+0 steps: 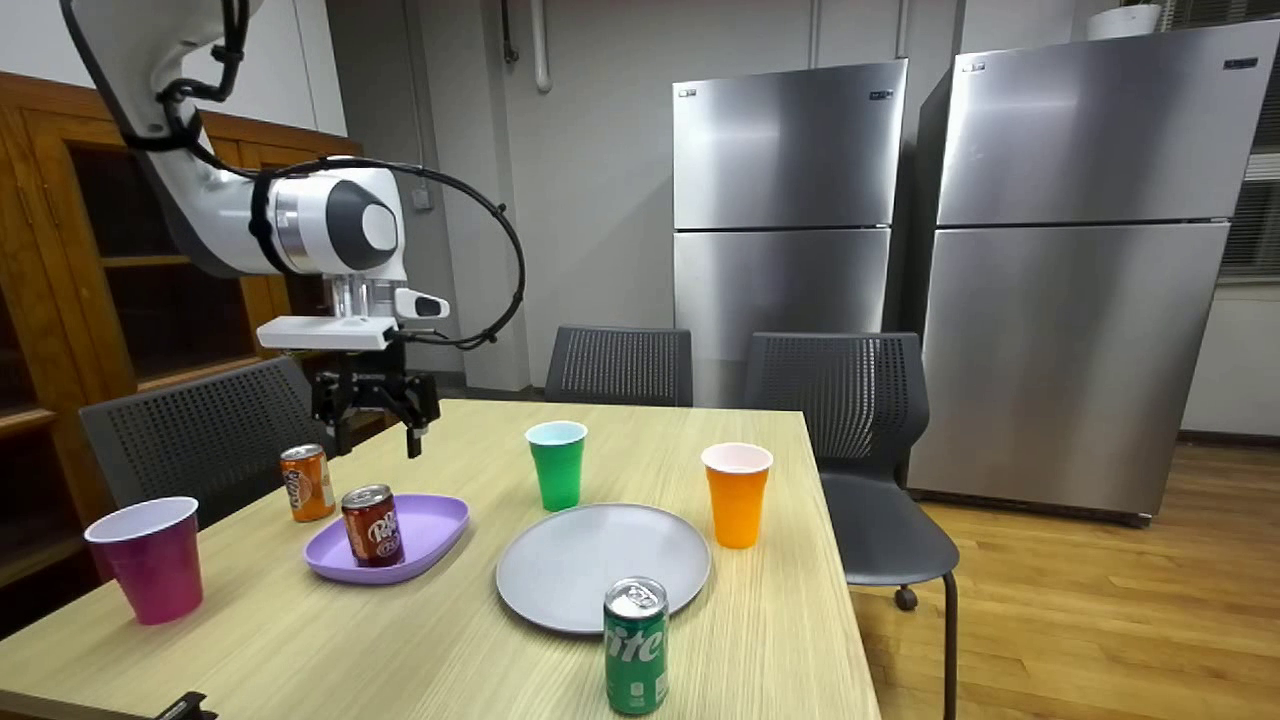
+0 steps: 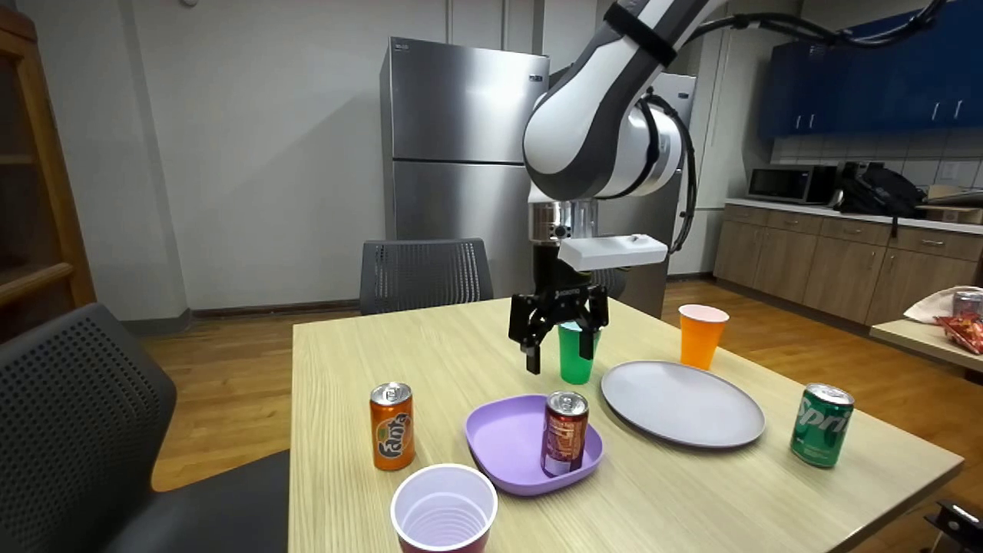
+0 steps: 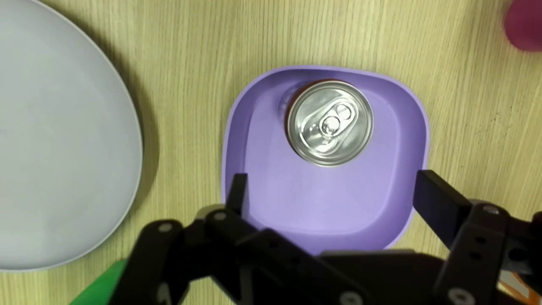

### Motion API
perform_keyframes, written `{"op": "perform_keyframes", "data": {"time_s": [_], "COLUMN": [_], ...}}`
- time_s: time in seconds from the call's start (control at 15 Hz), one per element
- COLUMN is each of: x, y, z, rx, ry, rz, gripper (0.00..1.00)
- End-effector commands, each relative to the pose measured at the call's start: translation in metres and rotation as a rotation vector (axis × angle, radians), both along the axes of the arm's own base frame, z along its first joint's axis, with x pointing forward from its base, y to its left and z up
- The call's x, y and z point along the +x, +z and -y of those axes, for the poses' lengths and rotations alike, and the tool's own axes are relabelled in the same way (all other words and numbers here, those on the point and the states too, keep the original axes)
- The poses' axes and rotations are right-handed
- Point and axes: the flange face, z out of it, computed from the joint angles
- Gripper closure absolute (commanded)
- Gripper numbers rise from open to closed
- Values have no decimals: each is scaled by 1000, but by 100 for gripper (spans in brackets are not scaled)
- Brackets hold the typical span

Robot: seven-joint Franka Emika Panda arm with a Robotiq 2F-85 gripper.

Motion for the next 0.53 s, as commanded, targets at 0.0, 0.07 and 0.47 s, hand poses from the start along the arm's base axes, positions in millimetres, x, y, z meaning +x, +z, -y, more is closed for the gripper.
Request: {"op": "perform_keyframes", "data": {"time_s": [0.0, 0.07, 0.47], "x": [-15, -17, -12], "y": [33, 38, 38], "z": [5, 5, 2], "rx": [2, 3, 3], "ry": [30, 32, 14], "rz": [21, 29, 47], "gripper": [0, 0, 0]}}
